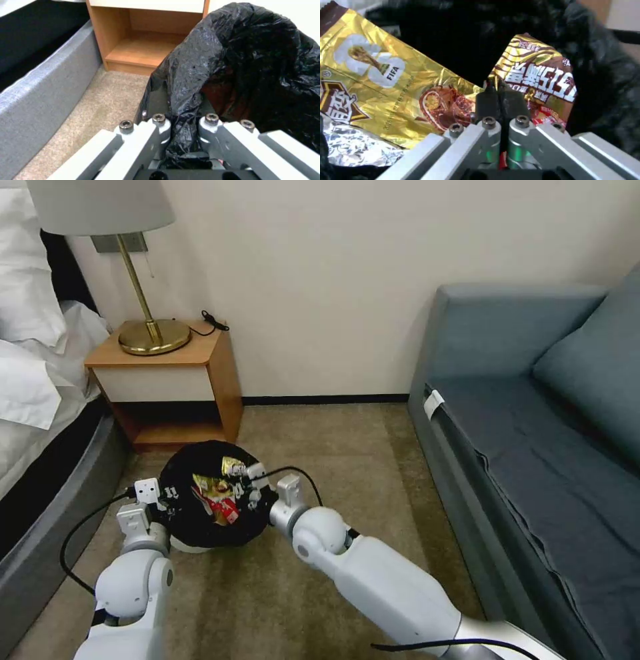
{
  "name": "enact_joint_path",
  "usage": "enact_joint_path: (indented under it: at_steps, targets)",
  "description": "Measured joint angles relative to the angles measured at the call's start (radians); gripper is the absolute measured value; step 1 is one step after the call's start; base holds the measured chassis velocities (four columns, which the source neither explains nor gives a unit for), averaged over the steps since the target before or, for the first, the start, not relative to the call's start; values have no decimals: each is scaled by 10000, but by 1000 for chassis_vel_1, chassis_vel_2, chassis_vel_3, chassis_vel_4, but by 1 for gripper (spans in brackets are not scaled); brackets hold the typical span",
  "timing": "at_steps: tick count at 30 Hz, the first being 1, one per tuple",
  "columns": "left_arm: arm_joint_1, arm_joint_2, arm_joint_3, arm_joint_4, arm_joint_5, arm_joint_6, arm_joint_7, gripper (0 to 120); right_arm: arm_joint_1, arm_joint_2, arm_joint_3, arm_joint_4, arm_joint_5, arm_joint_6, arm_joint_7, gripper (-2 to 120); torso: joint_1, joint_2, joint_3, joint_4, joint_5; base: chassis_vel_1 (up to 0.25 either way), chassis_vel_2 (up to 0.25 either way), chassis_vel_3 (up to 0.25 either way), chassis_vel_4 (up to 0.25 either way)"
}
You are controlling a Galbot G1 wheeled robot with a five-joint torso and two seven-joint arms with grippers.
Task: Pick up the trash bin, then pick up the garbage on the floor and place it into the trash bin.
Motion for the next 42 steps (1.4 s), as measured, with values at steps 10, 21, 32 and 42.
enact_joint_path:
  at_steps: [10, 21, 32, 42]
  targets:
    - [74, -59, 65, -94, -7, 59, 40, 4, -151, 103, 38, -82, -309, 126, -76, 33, 0, 0, 0, 0, 0, 0, 0, 0, 0]
    - [72, -89, -156, -343, -1282, 615, -258, 4, -320, 364, 1567, 230, -737, 357, -207, 73, 0, 0, 0, 0, 0, 0, 0, 0, 0]
    - [-175, -94, -776, 14, -5073, 1222, -1377, 4, -1034, 282, 4895, 948, -741, 385, -400, 100, 0, 0, 0, -3, 2, 0, 0, 0, 0]
    - [-434, 6, -1379, 1058, -6772, 1157, -1397, 4, -2606, -159, 6099, 1319, -1335, 768, -1188, 100, 0, 0, 0, -3, 1, 0, 0, 0, 0]
